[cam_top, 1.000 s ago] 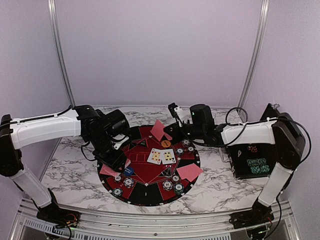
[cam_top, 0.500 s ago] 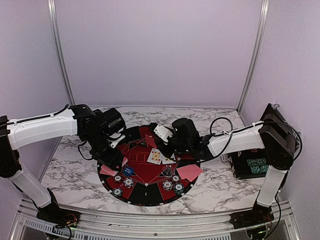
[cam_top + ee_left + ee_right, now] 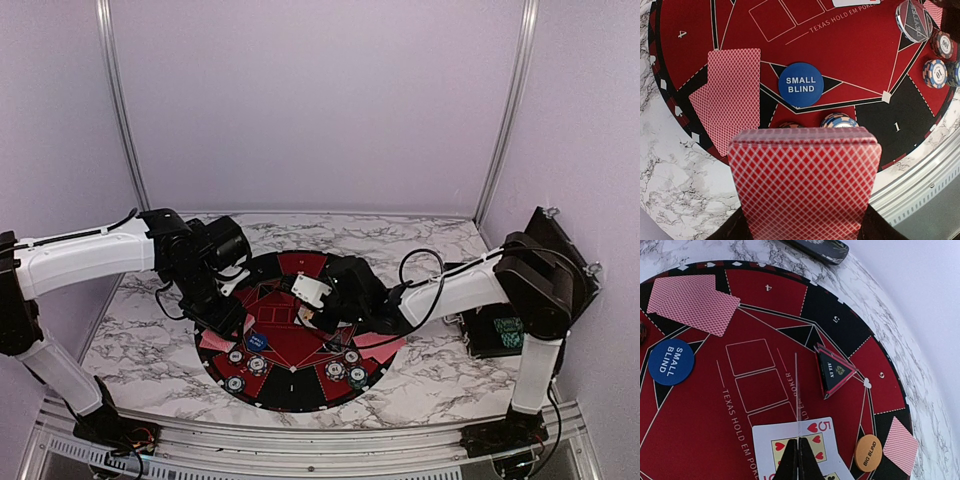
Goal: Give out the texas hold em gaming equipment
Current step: Flop the poker card in the community card area.
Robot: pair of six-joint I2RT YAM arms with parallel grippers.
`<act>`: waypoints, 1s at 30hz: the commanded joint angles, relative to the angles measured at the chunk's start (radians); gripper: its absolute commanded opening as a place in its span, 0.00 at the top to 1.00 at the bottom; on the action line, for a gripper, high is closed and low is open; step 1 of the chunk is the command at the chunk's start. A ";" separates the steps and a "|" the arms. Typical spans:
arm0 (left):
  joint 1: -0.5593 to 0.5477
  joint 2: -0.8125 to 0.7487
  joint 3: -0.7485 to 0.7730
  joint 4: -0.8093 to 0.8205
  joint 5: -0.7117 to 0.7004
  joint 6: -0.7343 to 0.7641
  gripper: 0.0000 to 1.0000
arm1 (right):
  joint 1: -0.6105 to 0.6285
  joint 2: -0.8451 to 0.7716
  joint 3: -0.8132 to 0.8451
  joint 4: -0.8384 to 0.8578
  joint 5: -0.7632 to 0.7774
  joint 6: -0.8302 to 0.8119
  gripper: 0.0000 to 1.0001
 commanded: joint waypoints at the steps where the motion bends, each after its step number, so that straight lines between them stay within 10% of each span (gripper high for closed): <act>1: 0.004 -0.019 0.004 -0.001 0.001 0.004 0.48 | 0.023 0.030 0.046 0.033 0.060 -0.050 1.00; 30: 0.006 -0.007 0.027 -0.003 0.011 0.012 0.48 | 0.062 0.074 0.044 0.055 0.074 -0.033 1.00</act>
